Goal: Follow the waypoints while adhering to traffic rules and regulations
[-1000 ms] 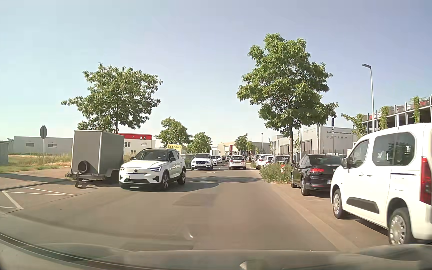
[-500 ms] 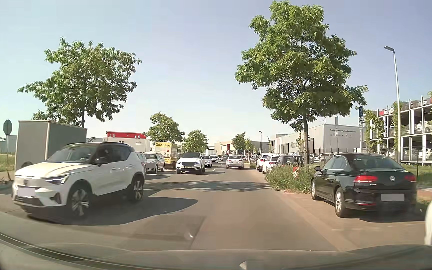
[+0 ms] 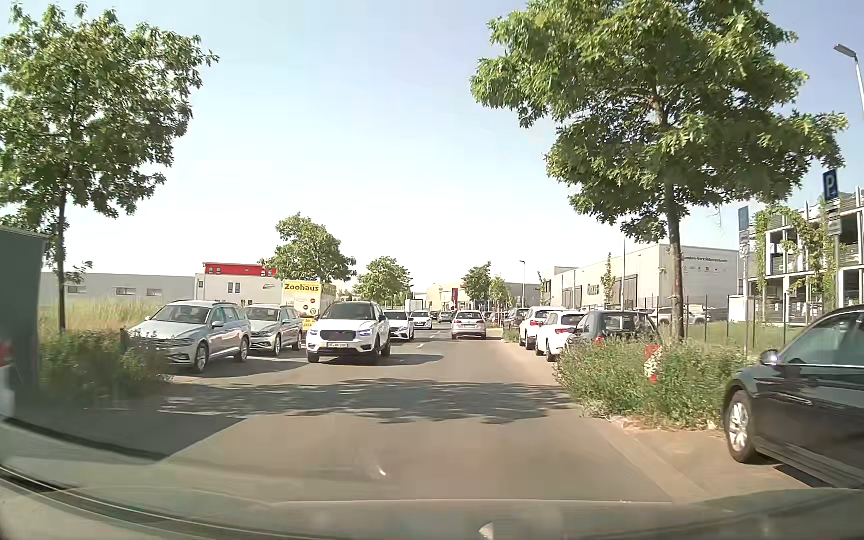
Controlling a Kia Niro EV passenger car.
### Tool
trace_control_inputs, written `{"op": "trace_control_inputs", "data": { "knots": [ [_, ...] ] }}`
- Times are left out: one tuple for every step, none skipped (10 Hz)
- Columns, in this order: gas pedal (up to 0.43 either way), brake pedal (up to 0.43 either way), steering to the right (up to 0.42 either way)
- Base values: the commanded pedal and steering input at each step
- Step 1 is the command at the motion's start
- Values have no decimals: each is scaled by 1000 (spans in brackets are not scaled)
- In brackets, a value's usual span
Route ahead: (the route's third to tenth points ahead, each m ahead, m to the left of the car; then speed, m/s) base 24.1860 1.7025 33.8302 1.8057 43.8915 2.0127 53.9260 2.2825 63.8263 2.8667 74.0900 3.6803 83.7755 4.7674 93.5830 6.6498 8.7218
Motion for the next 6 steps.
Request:
{"op": "trace_control_inputs", "data": {
  "knots": [
    [177, 30, 5],
    [177, 30, 5],
    [177, 30, 5],
    [177, 30, 5],
    [177, 30, 6],
    [177, 30, 10]
  ]
}}
